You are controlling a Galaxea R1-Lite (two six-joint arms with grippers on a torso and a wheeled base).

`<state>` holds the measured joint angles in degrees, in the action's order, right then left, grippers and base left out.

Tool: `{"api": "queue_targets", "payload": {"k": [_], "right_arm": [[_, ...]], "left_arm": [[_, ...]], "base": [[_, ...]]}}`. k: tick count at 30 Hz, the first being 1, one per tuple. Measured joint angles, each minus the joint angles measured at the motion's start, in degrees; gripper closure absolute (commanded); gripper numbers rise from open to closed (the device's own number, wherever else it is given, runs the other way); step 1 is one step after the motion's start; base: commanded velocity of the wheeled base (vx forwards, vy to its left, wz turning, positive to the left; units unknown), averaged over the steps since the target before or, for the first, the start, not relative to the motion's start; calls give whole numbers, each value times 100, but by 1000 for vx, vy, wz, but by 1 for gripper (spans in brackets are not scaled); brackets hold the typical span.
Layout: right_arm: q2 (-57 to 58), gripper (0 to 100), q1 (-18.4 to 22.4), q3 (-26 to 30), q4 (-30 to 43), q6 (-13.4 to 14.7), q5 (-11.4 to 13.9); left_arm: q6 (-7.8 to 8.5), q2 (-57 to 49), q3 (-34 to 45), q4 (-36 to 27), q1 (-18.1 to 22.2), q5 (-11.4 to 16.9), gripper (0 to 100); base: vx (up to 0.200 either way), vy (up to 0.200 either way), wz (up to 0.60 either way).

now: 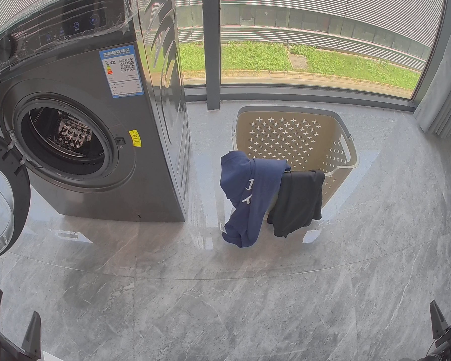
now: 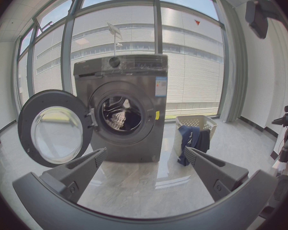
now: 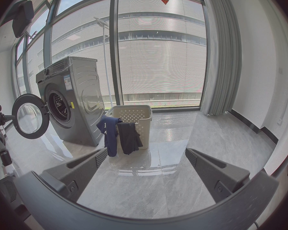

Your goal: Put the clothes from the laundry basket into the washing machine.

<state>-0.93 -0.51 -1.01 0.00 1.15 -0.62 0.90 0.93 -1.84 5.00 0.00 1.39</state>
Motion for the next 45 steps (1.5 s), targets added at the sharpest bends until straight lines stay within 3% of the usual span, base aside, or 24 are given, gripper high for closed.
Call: {"api": "queue_targets", "payload": {"k": [6,15,24,34,39,45], "right_arm": [[0,0,5,0,0,0,0],[0,0,5,0,0,0,2],[0,0,0,0,0,-2,0],[0,0,0,0,0,0,0],[0,0,7,0,2,0,0],[0,0,0,0,0,-2,0]], "left_arm": [[-46,12,-256,4,35,514,0],[-69,12,-6,-35,11,488,0],[-61,11,33,-57,5,490,0],[-69,11,83,-66,0,499,0],[-265,11,83,-106,0,492,0],[-286,11,85,-108,0,485,0]], "base": [[0,0,0],[0,0,0],[0,-200,0],[0,0,0],[120,0,0],[200,0,0]]}}
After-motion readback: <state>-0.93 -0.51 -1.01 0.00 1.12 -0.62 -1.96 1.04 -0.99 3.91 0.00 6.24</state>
